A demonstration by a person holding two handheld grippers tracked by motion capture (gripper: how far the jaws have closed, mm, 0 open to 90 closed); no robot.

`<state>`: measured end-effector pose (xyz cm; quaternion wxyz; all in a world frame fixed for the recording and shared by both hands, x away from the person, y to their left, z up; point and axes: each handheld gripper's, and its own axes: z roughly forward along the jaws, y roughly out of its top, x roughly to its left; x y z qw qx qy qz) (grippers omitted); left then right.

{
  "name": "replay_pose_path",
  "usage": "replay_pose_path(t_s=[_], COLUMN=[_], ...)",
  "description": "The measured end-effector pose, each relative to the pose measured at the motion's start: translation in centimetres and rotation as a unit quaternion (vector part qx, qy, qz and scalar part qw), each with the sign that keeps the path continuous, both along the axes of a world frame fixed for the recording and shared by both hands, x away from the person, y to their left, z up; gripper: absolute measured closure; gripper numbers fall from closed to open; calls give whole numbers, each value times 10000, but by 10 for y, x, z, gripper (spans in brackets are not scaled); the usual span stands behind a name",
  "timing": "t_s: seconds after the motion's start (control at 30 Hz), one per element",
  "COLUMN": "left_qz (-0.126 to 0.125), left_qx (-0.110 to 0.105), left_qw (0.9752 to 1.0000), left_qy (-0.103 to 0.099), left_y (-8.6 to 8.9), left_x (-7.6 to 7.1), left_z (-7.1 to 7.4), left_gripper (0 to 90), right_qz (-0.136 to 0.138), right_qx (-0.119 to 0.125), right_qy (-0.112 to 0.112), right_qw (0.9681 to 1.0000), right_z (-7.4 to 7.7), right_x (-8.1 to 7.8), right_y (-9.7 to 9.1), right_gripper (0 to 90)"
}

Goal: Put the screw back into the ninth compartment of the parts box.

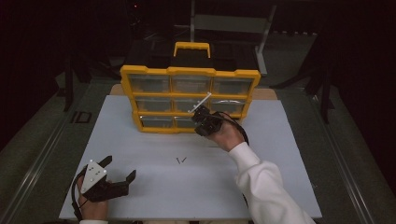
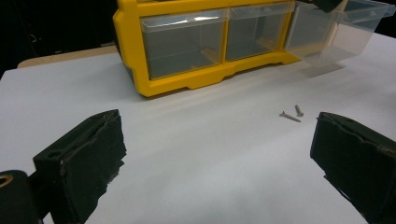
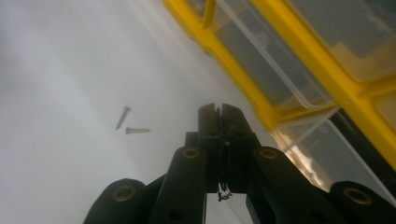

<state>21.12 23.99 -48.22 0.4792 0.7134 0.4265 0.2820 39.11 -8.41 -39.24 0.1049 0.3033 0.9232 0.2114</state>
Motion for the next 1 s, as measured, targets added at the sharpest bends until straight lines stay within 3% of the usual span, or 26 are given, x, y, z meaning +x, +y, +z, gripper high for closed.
replay_pose_path(t_s=[0.53, 1.0], left_qz=[-4, 5], left_qx=[12, 10], left_qw=[10000, 10000], left_qy=[9, 7], left_y=[0, 0], left_x=[0, 0], left_z=[0, 0], left_gripper=[31, 31], right_qz=[-238, -453], right_qx=[-150, -207], right_qy=[-82, -61], right_qw=[9996, 9987], right_z=[14, 17], right_x=[6, 9], right_y=[-22, -44], right_gripper=[877, 876])
